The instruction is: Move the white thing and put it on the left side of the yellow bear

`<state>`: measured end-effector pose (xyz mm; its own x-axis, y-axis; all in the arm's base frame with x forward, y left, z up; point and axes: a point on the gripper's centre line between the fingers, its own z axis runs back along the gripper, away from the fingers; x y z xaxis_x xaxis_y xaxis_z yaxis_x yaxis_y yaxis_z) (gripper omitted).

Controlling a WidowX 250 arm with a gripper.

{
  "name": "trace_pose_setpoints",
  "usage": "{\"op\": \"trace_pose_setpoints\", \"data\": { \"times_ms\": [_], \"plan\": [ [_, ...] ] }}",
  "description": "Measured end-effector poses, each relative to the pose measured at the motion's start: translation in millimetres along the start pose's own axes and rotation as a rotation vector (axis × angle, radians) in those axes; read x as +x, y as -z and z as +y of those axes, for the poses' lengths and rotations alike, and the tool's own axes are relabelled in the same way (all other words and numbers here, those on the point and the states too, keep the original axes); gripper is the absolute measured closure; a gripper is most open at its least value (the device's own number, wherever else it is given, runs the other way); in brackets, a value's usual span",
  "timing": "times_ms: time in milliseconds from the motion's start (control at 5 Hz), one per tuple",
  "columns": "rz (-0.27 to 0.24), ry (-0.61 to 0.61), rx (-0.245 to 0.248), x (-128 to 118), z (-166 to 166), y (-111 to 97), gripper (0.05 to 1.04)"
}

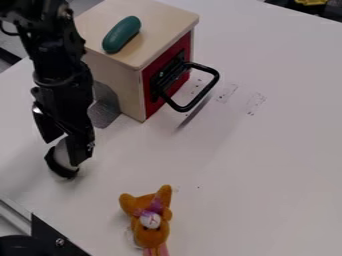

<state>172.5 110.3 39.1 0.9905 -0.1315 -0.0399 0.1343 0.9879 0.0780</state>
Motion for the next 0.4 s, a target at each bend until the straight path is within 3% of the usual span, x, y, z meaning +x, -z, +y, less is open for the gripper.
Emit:
{"op": "trace_pose_setpoints", "data": {
  "times_ms": [200,400],
  "plan": [
    [-0.089,-0.012,0.011,-3,1,-28,0.085],
    [-0.139,-0.041,0.002,-14,-3,-52,0.085]
  ]
}}
